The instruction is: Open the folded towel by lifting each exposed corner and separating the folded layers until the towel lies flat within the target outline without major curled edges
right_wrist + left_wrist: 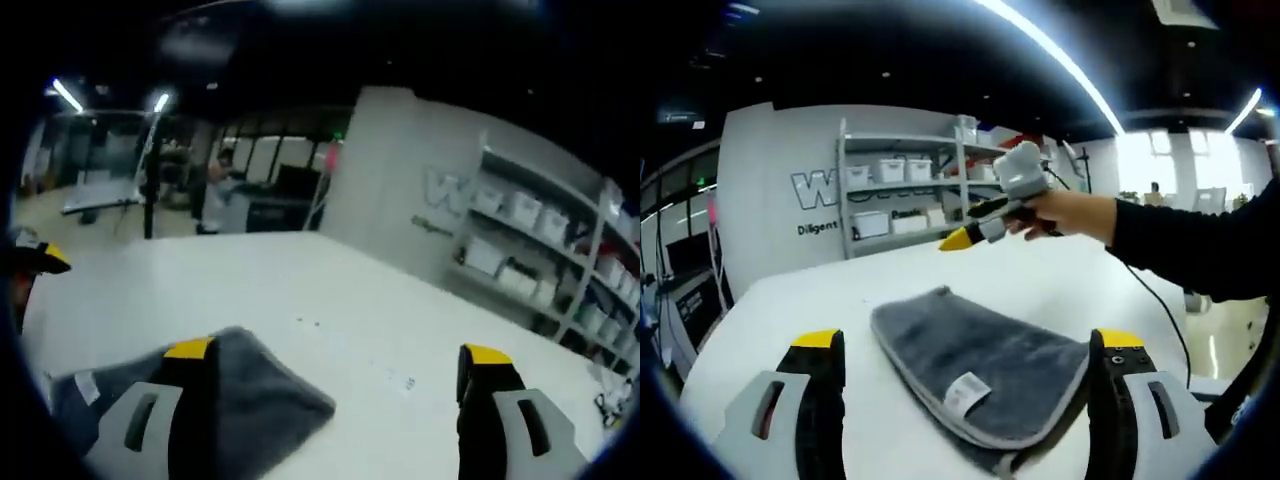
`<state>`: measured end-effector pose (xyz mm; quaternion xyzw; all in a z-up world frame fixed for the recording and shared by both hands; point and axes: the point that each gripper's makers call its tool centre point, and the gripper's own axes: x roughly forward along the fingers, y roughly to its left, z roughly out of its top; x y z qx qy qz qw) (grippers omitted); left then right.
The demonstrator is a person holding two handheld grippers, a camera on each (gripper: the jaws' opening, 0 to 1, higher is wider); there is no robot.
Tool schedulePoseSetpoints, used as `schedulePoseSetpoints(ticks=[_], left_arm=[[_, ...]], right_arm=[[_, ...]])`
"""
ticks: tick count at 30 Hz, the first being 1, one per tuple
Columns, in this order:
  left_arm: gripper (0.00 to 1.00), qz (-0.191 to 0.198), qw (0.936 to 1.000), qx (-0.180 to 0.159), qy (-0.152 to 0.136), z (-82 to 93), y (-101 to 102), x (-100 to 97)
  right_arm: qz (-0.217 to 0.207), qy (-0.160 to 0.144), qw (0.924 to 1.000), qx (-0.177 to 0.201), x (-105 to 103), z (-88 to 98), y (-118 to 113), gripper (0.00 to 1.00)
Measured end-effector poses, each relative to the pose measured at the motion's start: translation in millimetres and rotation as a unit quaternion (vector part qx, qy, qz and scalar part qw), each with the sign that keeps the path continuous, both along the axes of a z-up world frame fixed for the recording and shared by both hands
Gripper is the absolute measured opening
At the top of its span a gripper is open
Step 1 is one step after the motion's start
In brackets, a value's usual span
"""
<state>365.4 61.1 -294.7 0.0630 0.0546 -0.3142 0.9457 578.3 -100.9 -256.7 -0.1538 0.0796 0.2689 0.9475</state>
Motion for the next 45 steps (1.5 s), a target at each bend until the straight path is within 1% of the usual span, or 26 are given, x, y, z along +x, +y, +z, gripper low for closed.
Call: schedulePoseSetpoints(ticks=[2,4,6,10,12,15,17,18,20,23,26,28,31,33,38,41,45], left_arm=[[1.0,0.0,1.0,0.001,-0.003,1.9,0.2,-0.4],[1.0,0.002,1.0,0.002,-0.004,4.0,0.8,-0.7],[1.0,0.003,1.0,0.004,-0.007,6.5,1.5,-1.4],[1.0,0.006,0.9998,0.006,-0.016,13.7,4.2,-4.5],[1.0,0.007,0.9998,0.008,-0.018,16.1,5.7,-6.1],[1.0,0.011,0.9996,0.01,-0.022,20.1,10.4,-6.0],[1.0,0.011,0.9996,0.011,-0.022,20.9,11.9,-5.4],[1.0,0.012,0.9996,0.012,-0.022,21.2,13.4,-6.2],[1.0,0.012,0.9996,0.014,-0.021,21.1,14.6,-8.3],[1.0,0.011,0.9996,0.014,-0.019,20.8,15.3,-10.5],[1.0,0.008,0.9996,0.018,-0.021,20.7,13.4,-16.6],[1.0,0.006,0.9996,0.019,-0.02,20.2,12.3,-18.8],[1.0,0.004,0.9995,0.023,-0.021,19.1,11.1,-22.8],[1.0,0.004,0.9995,0.023,-0.019,16.9,10.7,-26.5],[1.0,0.007,0.9996,0.022,-0.014,12.7,15.0,-33.4],[1.0,0.008,0.9997,0.018,-0.011,11.5,17.2,-35.1],[1.0,0.014,0.9998,0.013,-0.003,5.9,24.3,-36.8]], right_arm=[[-0.003,-0.007,1.0,0.005,-13.9,2.7,-3.8,1.0],[-0.006,-0.018,0.9998,-0.001,-21.7,4.4,-9.2,1.0],[-0.009,-0.02,0.9998,0.0,-33.0,3.6,-11.8,1.0],[-0.011,-0.031,0.9994,0.013,-56.9,3.9,-16.1,1.0],[-0.011,-0.033,0.9993,0.013,-67.8,0.4,-17.4,1.0],[-0.01,-0.025,0.9995,0.018,-81.4,-6.9,-18.7,1.0],[-0.008,-0.024,0.9995,0.019,-91.1,-10.0,-18.9,1.0],[-0.008,-0.026,0.9994,0.022,-100.0,-10.9,-19.9,1.0],[-0.01,-0.027,0.9993,0.024,-111.4,-11.9,-21.0,1.0],[-0.014,-0.033,0.999,0.029,-125.4,-9.2,-24.0,1.0],[-0.011,-0.042,0.9985,0.035,-143.6,-4.8,-23.7,1.0],[-0.011,-0.045,0.9983,0.036,-150.1,-4.5,-24.1,1.0],[-0.013,-0.048,0.998,0.04,-163.8,-7.7,-24.7,1.0],[-0.014,-0.05,0.9978,0.041,-175.7,-13.1,-24.6,1.0],[-0.02,-0.053,0.9977,0.038,-192.4,-18.9,-27.2,1.0],[-0.022,-0.056,0.9976,0.033,-195.3,-18.5,-28.7,1.0],[-0.024,-0.056,0.9974,0.038,-198.0,-14.9,-30.9,1.0]])
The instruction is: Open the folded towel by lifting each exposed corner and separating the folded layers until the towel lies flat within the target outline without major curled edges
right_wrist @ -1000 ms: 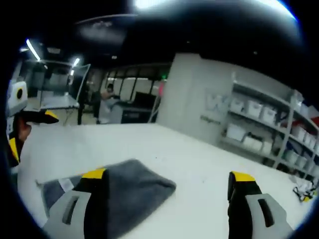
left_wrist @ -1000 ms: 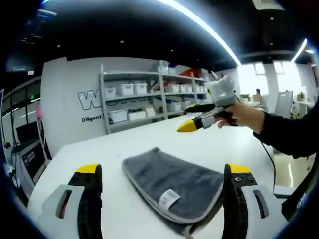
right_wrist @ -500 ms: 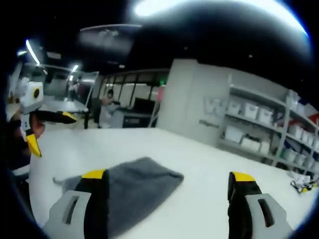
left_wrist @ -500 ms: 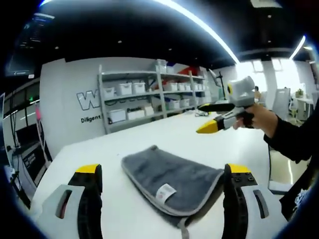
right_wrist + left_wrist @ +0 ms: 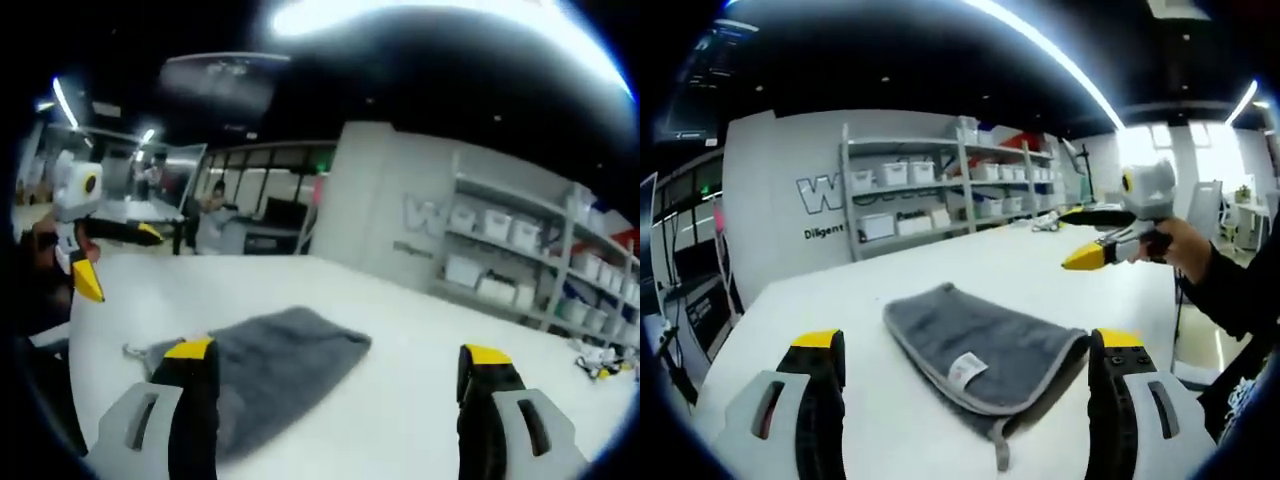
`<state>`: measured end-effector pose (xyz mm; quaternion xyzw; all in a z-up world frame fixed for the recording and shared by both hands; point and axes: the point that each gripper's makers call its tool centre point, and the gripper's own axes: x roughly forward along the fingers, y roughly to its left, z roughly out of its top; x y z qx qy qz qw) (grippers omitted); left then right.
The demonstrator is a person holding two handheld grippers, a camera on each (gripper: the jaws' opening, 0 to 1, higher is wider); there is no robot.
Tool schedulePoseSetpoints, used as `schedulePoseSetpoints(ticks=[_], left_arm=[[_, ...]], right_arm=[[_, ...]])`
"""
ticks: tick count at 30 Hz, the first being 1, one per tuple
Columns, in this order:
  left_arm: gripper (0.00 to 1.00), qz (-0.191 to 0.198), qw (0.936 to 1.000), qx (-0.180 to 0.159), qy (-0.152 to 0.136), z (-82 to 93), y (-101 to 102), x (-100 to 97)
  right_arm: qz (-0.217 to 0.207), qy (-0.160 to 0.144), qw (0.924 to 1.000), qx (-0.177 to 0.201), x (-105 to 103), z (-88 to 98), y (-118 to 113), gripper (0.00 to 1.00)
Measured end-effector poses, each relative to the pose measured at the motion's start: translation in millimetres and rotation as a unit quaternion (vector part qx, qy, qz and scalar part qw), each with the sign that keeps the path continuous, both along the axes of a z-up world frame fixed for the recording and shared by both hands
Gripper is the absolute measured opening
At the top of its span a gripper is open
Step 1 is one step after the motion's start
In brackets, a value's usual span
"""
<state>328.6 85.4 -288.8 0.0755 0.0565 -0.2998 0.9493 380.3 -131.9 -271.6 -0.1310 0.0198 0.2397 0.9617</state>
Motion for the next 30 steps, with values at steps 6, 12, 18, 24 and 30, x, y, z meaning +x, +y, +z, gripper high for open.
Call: schedulePoseSetpoints(ticks=[6,12,18,24,30], left_arm=[[1.0,0.009,0.9999,-0.003,0.007,-4.7,11.9,3.6],[1.0,0.004,0.9991,-0.029,0.032,-15.7,10.1,2.2],[1.0,0.01,0.9979,-0.044,0.046,-28.0,10.8,1.8],[1.0,0.002,0.9975,-0.049,0.051,-32.8,3.1,-5.9],[1.0,0.001,0.9858,-0.145,0.085,-33.0,-18.8,-17.5]], right_arm=[[-0.006,-0.002,1.0,-0.003,-6.9,0.8,-1.3,1.0],[-0.014,-0.002,0.9999,-0.001,-14.7,0.7,-7.8,1.0],[-0.026,-0.003,0.9997,-0.001,-16.7,2.1,-17.2,1.0],[-0.027,0.002,0.9996,0.0,-19.1,-1.8,-20.3,1.0],[-0.03,0.001,0.9995,0.007,-19.3,-0.7,-24.3,1.0]])
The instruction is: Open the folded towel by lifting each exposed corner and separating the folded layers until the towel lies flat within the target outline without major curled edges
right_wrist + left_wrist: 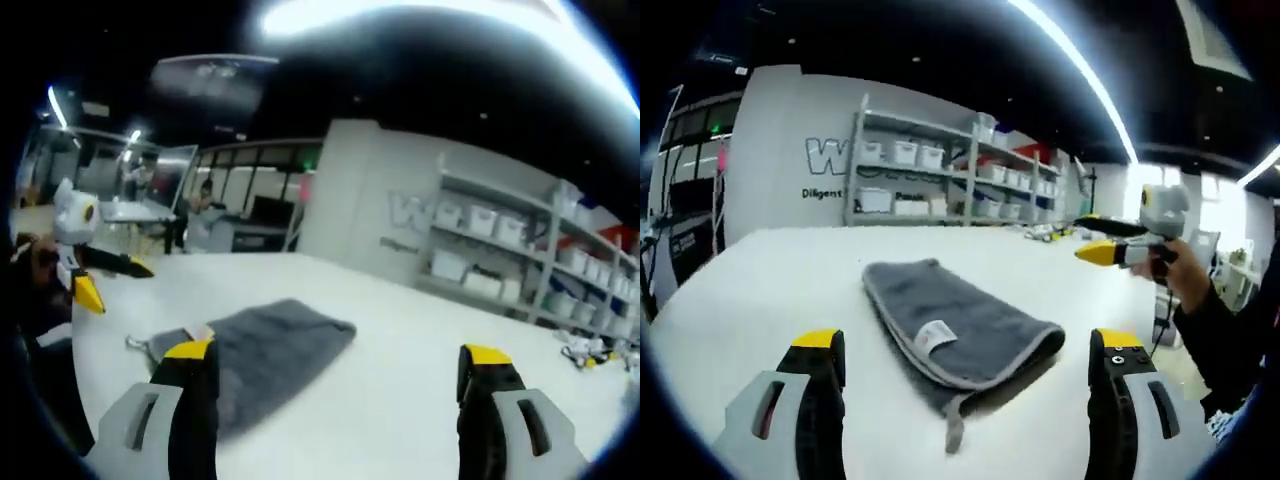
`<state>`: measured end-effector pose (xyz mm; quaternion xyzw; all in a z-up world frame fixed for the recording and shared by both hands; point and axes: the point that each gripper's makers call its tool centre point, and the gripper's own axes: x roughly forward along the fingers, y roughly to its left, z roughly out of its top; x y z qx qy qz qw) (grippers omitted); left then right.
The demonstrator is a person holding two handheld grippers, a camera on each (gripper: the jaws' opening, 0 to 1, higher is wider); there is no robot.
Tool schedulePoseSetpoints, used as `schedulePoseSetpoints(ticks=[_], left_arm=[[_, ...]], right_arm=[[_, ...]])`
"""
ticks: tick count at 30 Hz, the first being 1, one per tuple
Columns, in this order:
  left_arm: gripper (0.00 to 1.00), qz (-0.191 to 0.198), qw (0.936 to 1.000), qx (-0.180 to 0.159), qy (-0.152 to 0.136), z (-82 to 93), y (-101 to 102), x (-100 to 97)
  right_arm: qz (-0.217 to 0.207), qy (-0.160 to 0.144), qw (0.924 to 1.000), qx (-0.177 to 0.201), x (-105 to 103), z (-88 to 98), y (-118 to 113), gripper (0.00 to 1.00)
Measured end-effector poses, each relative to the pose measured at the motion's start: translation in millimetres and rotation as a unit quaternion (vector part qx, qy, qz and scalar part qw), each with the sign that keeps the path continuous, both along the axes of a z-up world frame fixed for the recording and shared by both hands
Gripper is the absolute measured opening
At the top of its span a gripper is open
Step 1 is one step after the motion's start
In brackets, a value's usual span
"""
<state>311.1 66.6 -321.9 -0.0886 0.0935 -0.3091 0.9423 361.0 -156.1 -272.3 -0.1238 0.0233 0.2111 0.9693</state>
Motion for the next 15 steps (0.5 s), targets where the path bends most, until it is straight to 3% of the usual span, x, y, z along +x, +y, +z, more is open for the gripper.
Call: schedulePoseSetpoints(ticks=[2,3,5,7,11,15], left_arm=[[1.0,0.003,0.9994,-0.031,0.014,-0.8,-4.0,-2.4],[1.0,0.013,0.9973,-0.065,0.032,-3.4,-5.8,-2.7],[1.0,0.021,0.9954,-0.084,0.04,-5.2,-5.9,-2.3],[1.0,0.05,0.9897,-0.124,0.05,-5.9,-3.3,-1.0],[1.0,0.058,0.9865,-0.141,0.058,-6.2,5.6,5.4],[0.98,0.047,0.98,-0.173,0.085,-11.9,-3.1,3.8]], right_arm=[[0.0,-0.001,1.0,0.001,0.1,0.5,-0.2,1.0],[0.001,-0.001,1.0,0.0,0.2,1.1,-0.4,1.0],[0.002,-0.002,1.0,-0.001,0.5,1.5,-0.5,1.0],[0.008,-0.003,1.0,-0.004,0.0,3.0,0.9,1.0],[0.012,-0.006,0.9999,-0.008,1.4,7.5,0.4,1.0],[0.011,-0.01,0.9998,-0.011,4.3,13.1,-2.4,1.0]])
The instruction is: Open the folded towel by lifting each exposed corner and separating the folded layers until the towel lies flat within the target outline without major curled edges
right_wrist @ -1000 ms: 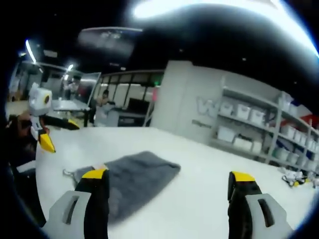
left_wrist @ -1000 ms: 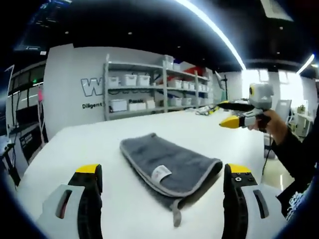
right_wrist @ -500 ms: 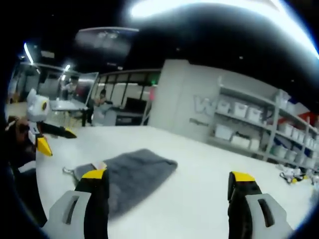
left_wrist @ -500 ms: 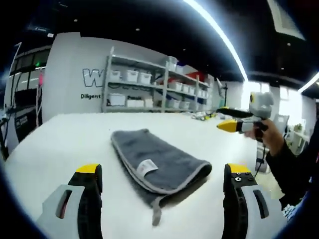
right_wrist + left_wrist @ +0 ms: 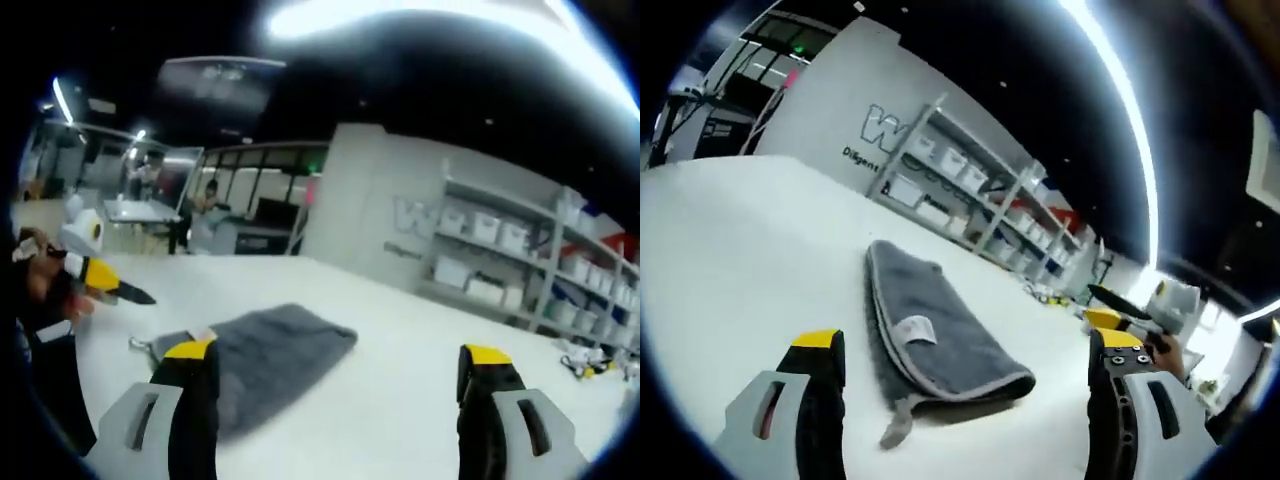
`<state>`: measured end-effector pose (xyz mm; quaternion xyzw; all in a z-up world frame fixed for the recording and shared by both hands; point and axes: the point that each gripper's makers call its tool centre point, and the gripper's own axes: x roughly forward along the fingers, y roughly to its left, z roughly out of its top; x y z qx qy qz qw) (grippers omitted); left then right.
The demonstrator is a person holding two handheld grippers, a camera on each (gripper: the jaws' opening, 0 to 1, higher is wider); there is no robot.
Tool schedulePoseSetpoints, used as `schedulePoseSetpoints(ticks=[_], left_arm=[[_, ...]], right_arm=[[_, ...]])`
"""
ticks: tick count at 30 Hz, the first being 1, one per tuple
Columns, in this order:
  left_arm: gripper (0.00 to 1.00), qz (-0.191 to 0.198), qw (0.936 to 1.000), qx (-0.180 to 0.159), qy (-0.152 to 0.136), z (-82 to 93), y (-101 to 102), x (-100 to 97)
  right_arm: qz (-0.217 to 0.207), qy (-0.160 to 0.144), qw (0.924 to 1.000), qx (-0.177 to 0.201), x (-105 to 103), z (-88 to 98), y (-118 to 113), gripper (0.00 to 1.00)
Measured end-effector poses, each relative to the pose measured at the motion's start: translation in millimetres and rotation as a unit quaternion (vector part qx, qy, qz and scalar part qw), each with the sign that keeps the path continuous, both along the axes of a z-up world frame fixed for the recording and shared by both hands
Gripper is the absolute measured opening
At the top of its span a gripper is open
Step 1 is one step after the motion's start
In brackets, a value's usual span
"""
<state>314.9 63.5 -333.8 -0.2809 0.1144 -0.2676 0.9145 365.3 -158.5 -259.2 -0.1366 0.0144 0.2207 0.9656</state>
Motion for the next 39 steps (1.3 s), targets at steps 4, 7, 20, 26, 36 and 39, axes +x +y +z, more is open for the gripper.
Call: schedulePoseSetpoints(ticks=[4,7,20,26,36,39], left_arm=[[0.98,-0.021,0.9991,-0.021,0.029,-12.4,-17.3,-1.5],[0.97,-0.032,0.9982,-0.033,0.037,-12.8,-22.8,-1.3],[0.96,-0.048,0.9953,-0.059,0.06,-16.6,-35.2,-3.7],[0.93,-0.046,0.9939,-0.073,0.07,-15.9,-36.6,-0.1],[0.74,-0.025,0.9947,-0.063,0.077,-26.4,-34.3,4.8],[0.68,-0.003,0.9934,-0.075,0.087,-31.1,-28.7,8.4]], right_arm=[[0.002,-0.003,1.0,-0.001,-0.3,1.8,1.5,1.0],[0.004,-0.001,1.0,-0.004,-0.4,-0.2,3.5,1.0],[0.012,0.0,0.9999,-0.01,-1.7,-3.1,7.3,1.0],[0.012,-0.001,0.9998,-0.014,-2.7,-2.7,6.6,1.0],[0.023,-0.013,0.9989,-0.039,-0.6,12.2,11.6,1.0],[0.026,-0.019,0.9983,-0.048,-1.5,19.1,13.2,1.0]])
